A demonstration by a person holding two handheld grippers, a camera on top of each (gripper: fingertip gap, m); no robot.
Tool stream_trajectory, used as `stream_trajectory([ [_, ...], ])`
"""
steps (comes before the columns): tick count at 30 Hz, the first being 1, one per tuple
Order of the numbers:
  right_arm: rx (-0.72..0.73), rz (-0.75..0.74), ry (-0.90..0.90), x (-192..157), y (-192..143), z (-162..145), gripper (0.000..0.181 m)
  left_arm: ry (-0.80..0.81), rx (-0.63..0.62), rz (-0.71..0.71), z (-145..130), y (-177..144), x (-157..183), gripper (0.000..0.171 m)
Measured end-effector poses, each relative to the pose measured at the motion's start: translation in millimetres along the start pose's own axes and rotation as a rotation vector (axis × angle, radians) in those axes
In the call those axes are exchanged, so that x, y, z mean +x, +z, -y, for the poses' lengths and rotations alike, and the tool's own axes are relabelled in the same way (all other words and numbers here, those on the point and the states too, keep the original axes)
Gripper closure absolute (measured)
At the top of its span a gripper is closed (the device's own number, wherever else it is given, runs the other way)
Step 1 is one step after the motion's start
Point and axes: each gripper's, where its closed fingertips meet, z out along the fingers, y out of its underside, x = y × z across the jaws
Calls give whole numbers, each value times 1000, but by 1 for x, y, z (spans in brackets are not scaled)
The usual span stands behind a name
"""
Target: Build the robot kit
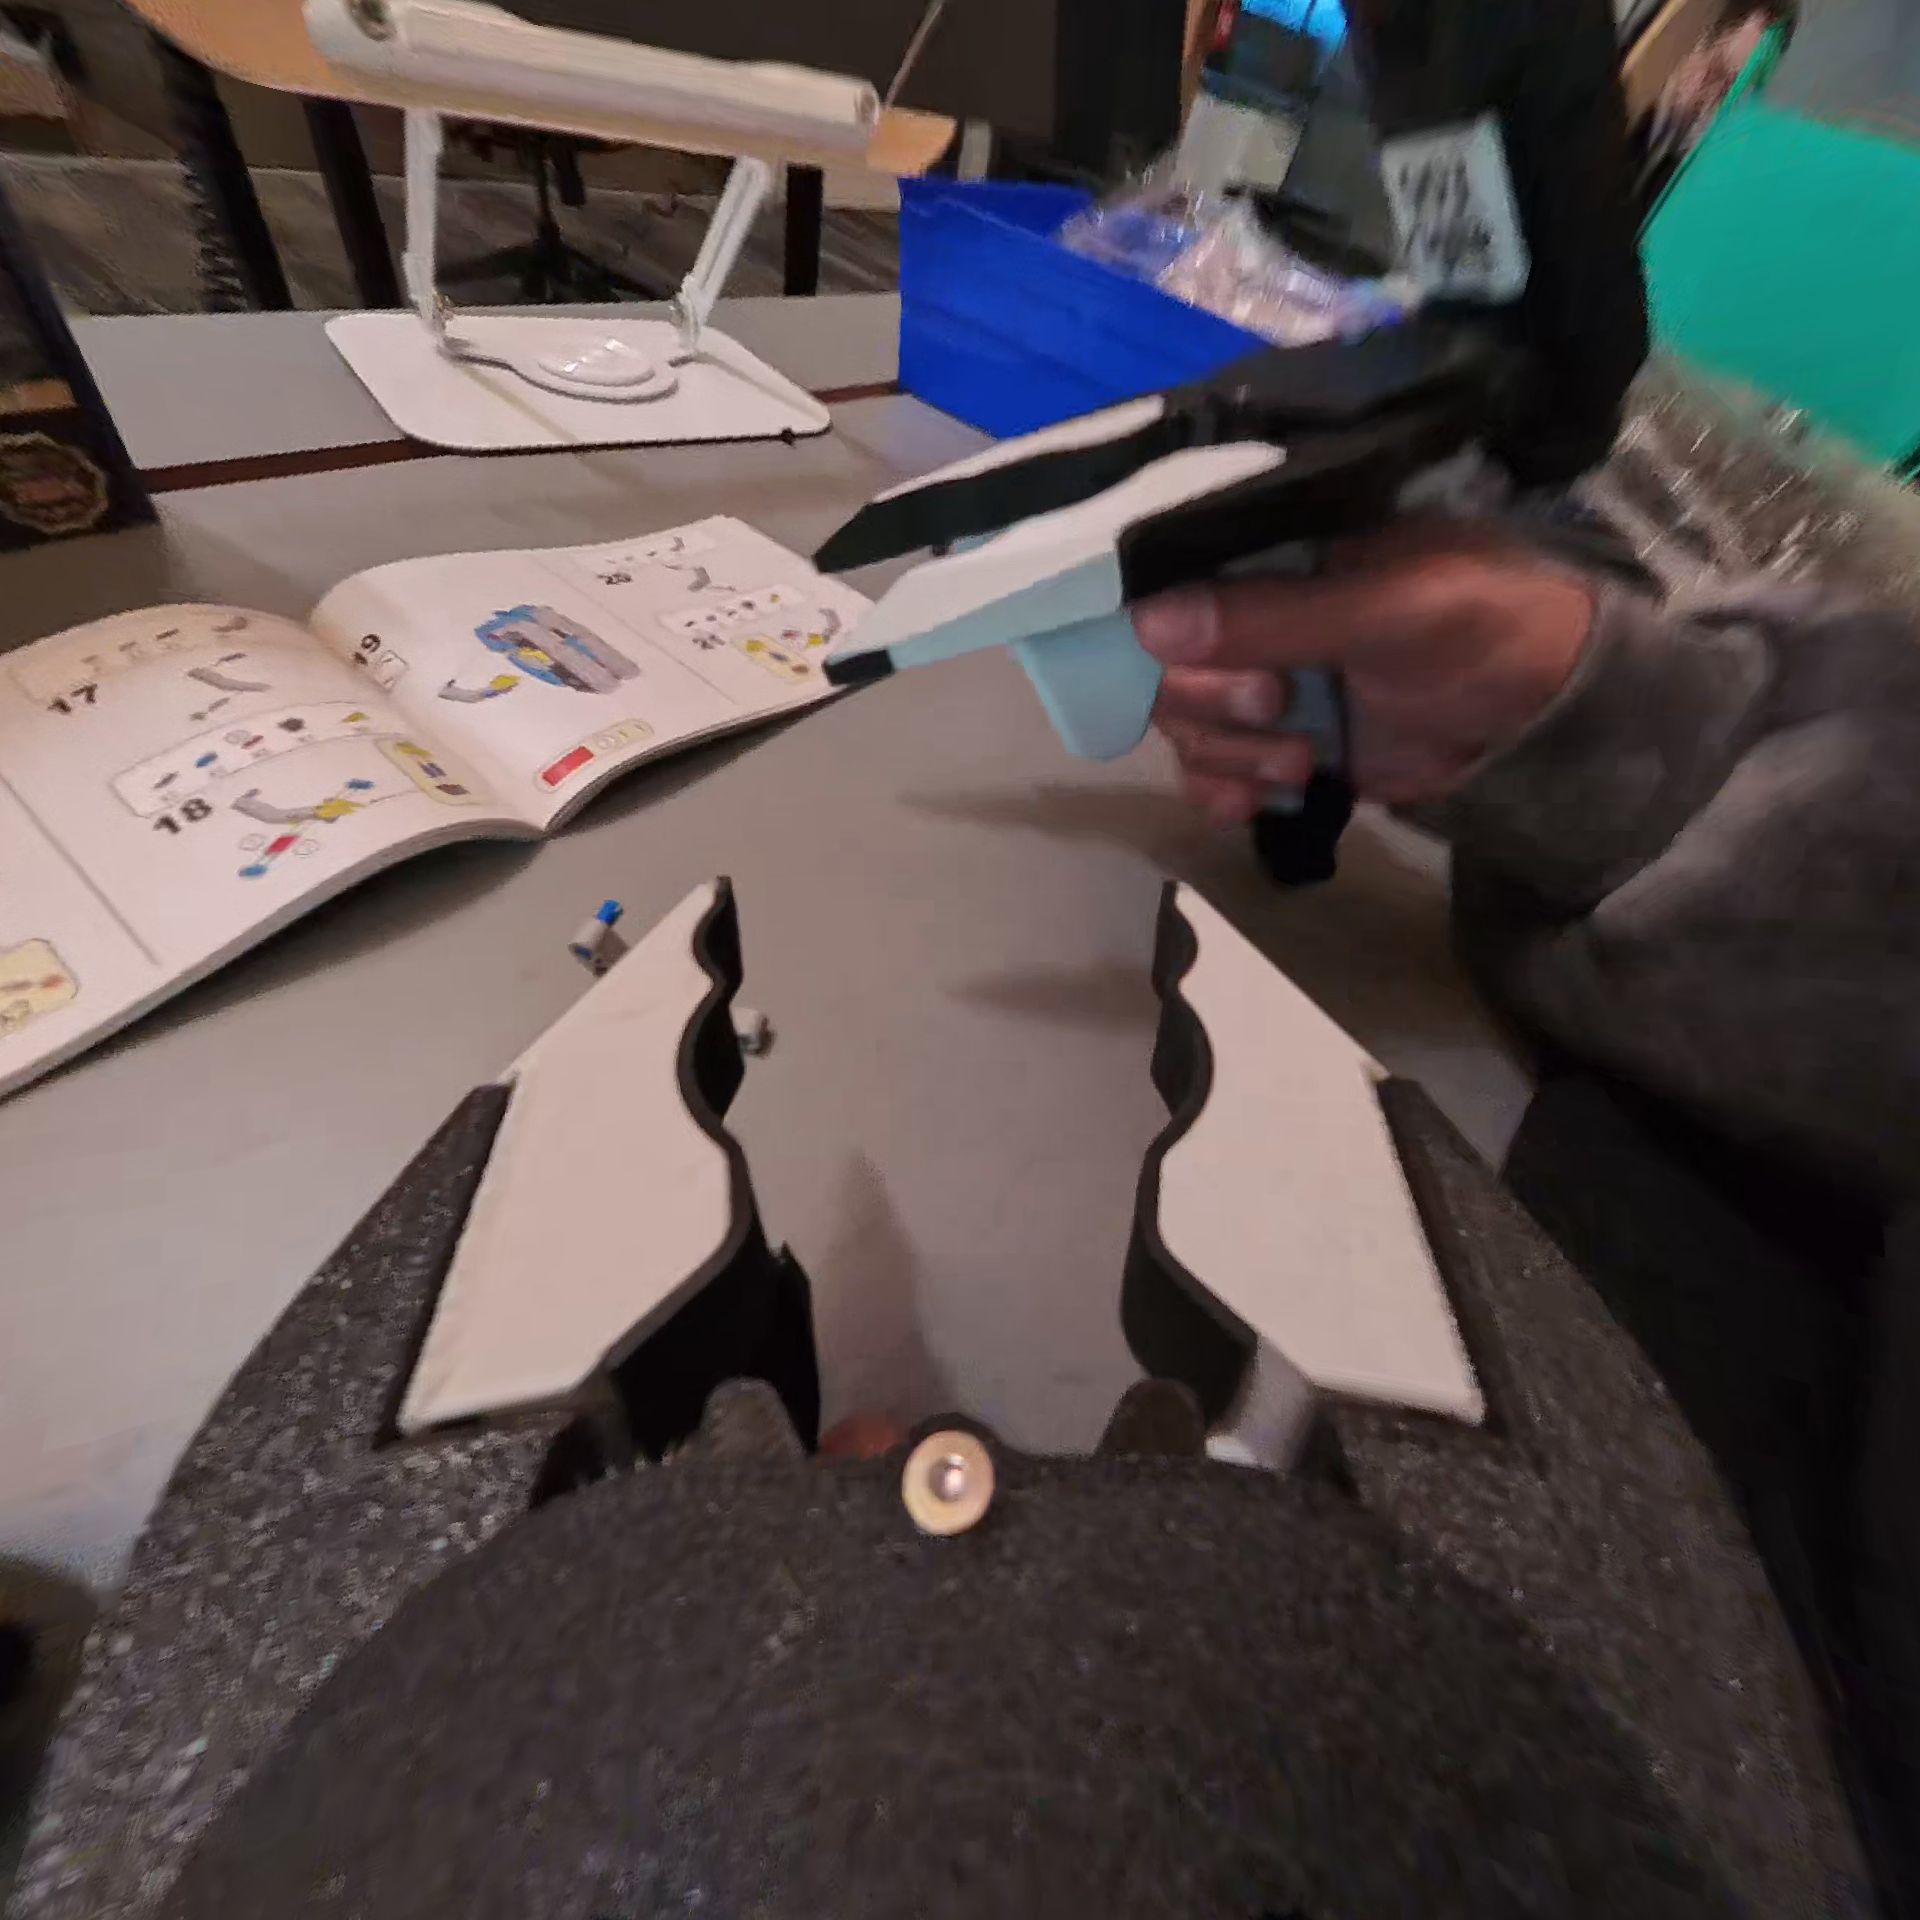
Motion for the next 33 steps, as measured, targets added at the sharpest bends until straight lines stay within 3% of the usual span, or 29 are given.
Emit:
stream_trajectory([
  [3, -111, -110, 2, 25, -8, -13, 114, 32, -72, -4, -13, 7, 2, 91],
  [5, -113, -164, 3, 45, -19, -12, 129, -25, -103, -42, -17, 9, 2, 92],
  [6, -105, -212, 22, 60, -27, -12, 128, -60, -120, -66, -20, 10, 2, 92],
  [10, -135, -414, 113, 132, -76, -20, 130, -156, -185, -181, -30, 11, 13, 92],
  [14, -313, -575, 138, 185, -127, -58, 132, -157, -196, -198, -32, 11, 17, 92],
  [24, -263, -737, 216, 227, -157, -72, 158, -192, -203, -187, -34, 12, 12, 92],
  [33, -261, -517, 145, 187, -121, -65, 163, -208, -177, -205, -31, 8, 12, 93],
])
